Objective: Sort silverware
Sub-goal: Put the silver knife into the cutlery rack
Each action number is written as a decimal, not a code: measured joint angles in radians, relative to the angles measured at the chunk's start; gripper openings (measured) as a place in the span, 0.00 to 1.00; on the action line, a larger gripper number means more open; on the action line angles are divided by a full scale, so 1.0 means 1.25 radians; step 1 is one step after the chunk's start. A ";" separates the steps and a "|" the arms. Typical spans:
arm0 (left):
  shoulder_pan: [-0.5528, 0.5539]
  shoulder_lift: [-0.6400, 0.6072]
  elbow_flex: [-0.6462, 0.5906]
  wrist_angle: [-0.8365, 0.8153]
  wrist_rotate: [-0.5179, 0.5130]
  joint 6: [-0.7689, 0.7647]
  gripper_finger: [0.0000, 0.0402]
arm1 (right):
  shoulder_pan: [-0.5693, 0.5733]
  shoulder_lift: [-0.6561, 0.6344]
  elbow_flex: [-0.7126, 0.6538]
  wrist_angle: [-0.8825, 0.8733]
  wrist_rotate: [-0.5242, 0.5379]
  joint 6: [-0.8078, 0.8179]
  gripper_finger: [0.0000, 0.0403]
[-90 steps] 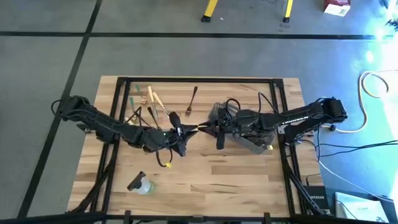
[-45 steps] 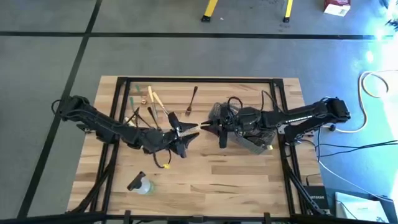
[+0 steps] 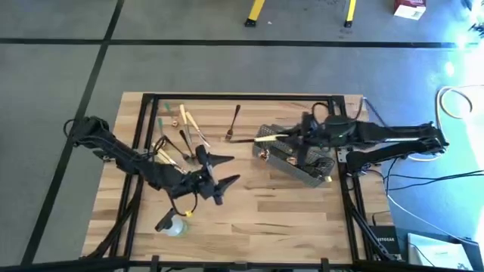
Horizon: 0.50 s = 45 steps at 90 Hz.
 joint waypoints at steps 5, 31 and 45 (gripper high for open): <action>-0.006 0.000 0.000 -0.009 0.000 -0.031 0.71 | 0.000 -0.027 0.024 -0.082 -0.005 0.002 0.08; -0.019 0.000 0.000 -0.026 0.000 -0.052 0.71 | 0.000 -0.103 0.246 -0.499 0.068 0.011 0.08; -0.019 0.000 0.000 -0.038 0.000 -0.068 0.71 | 0.000 -0.103 0.333 -0.635 0.087 0.054 0.08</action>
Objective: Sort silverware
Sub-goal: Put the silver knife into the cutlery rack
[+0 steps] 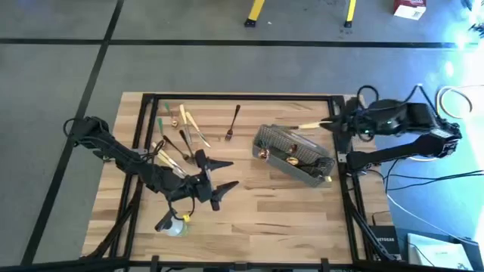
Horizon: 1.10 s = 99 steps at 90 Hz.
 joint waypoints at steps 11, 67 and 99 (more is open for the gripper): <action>0.002 0.000 0.000 -0.007 0.000 -0.008 0.71 | 0.000 0.010 0.040 -0.091 -0.075 0.039 0.08; 0.002 0.000 0.000 -0.005 -0.008 -0.041 0.71 | 0.000 0.106 0.550 -0.364 -0.297 -0.166 0.08; 0.002 0.000 0.000 -0.016 -0.042 -0.038 0.71 | -0.001 0.045 0.549 -0.365 -0.353 -0.488 0.09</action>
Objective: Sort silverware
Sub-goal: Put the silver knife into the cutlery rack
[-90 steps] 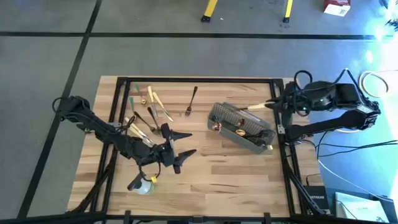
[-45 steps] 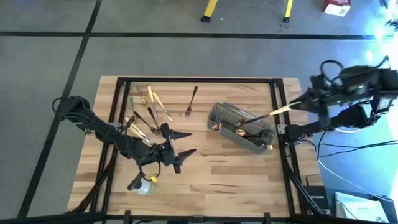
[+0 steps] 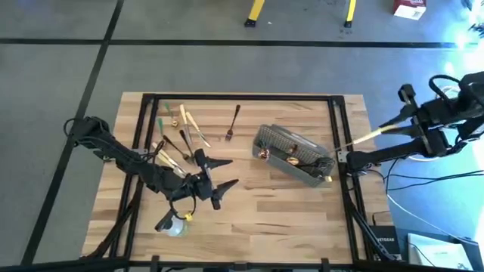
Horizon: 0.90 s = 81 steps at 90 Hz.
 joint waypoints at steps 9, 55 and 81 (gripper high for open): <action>0.000 0.000 0.000 -0.008 -0.005 -0.002 0.71 | 0.000 -0.040 -0.055 0.000 0.009 0.004 0.10; 0.053 0.000 0.000 -0.007 -0.003 -0.046 0.71 | 0.000 -0.298 -0.363 -0.001 -0.001 0.041 0.07; 0.063 0.000 0.000 -0.007 -0.001 -0.060 0.71 | 0.000 -0.362 -0.472 -0.001 0.019 -0.010 0.07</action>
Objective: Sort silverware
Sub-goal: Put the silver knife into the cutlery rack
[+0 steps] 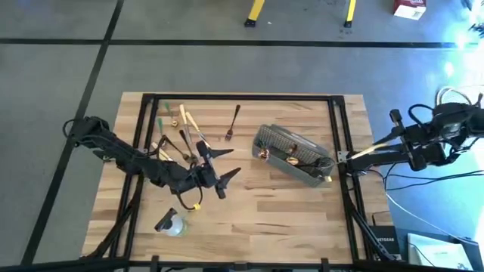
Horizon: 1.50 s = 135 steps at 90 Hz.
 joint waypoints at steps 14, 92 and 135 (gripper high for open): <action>0.000 0.000 0.000 0.000 0.002 0.006 0.71 | 0.000 0.000 -0.040 0.001 0.045 -0.078 0.07; 0.023 0.000 0.000 -0.001 0.002 -0.055 0.71 | 0.001 0.359 0.074 0.001 0.100 -0.370 0.07; 0.301 0.058 0.006 -0.006 0.374 -0.172 0.69 | 0.001 0.338 0.149 0.000 0.045 -0.262 0.07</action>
